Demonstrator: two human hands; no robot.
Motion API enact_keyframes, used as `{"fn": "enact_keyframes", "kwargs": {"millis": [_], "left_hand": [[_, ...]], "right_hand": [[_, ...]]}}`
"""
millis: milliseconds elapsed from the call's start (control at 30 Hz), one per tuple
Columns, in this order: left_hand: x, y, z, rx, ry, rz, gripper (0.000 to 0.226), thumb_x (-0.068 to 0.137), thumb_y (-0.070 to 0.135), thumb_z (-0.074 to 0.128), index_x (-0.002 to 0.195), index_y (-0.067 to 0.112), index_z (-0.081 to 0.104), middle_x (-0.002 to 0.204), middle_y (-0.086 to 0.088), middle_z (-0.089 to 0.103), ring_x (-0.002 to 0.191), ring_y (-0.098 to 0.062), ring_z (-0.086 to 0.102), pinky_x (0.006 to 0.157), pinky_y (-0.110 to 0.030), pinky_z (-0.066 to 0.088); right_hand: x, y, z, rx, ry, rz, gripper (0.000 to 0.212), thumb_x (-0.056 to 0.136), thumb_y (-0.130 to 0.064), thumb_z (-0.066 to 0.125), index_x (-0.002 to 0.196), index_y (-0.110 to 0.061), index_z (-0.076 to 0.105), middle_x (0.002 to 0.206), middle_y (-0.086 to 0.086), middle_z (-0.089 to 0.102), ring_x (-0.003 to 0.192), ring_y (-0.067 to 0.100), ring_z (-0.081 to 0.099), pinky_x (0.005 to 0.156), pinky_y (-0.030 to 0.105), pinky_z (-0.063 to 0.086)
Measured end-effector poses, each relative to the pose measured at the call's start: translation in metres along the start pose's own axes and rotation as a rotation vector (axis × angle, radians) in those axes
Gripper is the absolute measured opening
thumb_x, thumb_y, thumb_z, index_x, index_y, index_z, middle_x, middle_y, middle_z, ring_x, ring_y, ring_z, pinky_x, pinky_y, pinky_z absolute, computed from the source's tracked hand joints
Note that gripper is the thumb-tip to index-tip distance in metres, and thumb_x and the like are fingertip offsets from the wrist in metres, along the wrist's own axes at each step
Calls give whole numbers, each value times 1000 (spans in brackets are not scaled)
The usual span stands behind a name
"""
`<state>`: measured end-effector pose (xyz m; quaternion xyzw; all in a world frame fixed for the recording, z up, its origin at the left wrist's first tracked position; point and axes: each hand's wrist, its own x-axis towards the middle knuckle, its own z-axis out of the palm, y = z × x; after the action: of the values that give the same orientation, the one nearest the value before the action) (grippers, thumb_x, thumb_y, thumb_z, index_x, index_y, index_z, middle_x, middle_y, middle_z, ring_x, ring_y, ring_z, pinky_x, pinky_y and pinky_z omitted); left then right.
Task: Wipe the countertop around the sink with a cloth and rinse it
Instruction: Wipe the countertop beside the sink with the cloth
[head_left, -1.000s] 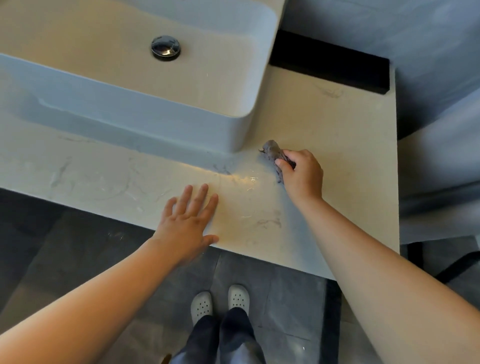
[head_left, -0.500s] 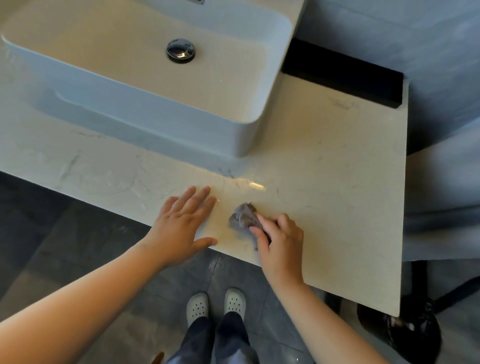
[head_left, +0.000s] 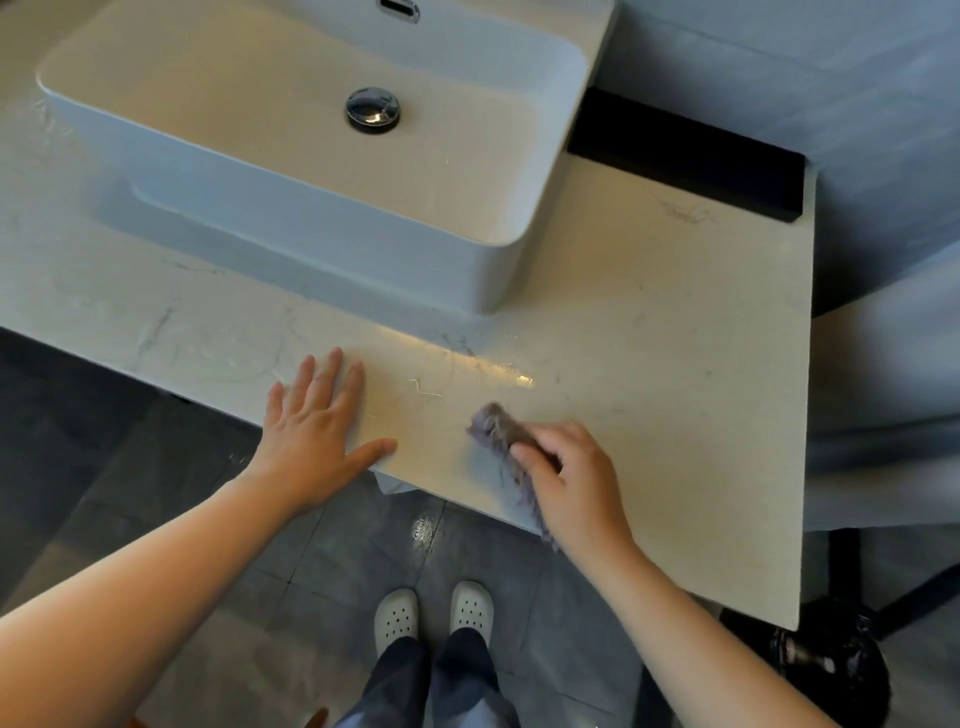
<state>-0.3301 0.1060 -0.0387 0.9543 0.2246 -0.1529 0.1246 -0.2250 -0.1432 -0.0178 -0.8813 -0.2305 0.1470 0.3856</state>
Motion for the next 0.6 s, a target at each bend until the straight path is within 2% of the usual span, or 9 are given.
{"fn": "enact_keyframes", "kwargs": {"millis": [167, 300, 400, 500, 600], "left_hand": [[2, -2, 5, 50, -50, -2, 108, 61, 86, 2, 148, 26, -19, 151, 3, -33, 141, -22, -28, 117, -49, -6], [4, -4, 9, 56, -66, -10, 108, 60, 87, 0, 146, 27, -22, 149, 4, -36, 140, -22, -29, 116, -49, -7], [5, -4, 11, 68, -62, -8, 108, 59, 87, 0, 145, 26, -24, 149, 4, -36, 140, -22, -29, 116, -50, -6], [4, -3, 10, 80, -71, -11, 107, 58, 87, -3, 141, 25, -29, 150, 3, -36, 140, -23, -30, 116, -49, -7], [5, -3, 8, 75, -92, -10, 106, 57, 87, -5, 138, 24, -34, 148, 3, -39, 138, -23, -33, 116, -49, -9]], "right_hand": [[75, 2, -23, -70, 191, 27, 21, 87, -23, 63, 106, -22, 71, 89, 3, 58, 85, 22, 58, 74, 29, 41], [121, 6, -25, -145, 213, 25, 18, 90, -24, 59, 102, -20, 70, 85, 0, 52, 89, 25, 55, 78, 32, 42], [139, 14, -15, -226, 240, 7, 28, 91, -24, 56, 117, -22, 65, 94, 5, 56, 94, 28, 55, 85, 42, 45], [142, 21, 4, -316, 254, 20, 34, 92, -25, 56, 126, -21, 60, 108, 9, 58, 102, 32, 51, 88, 39, 36], [137, 18, 17, -343, 284, 58, 32, 91, -28, 58, 121, -20, 63, 109, 7, 58, 103, 31, 50, 86, 36, 31]]}}
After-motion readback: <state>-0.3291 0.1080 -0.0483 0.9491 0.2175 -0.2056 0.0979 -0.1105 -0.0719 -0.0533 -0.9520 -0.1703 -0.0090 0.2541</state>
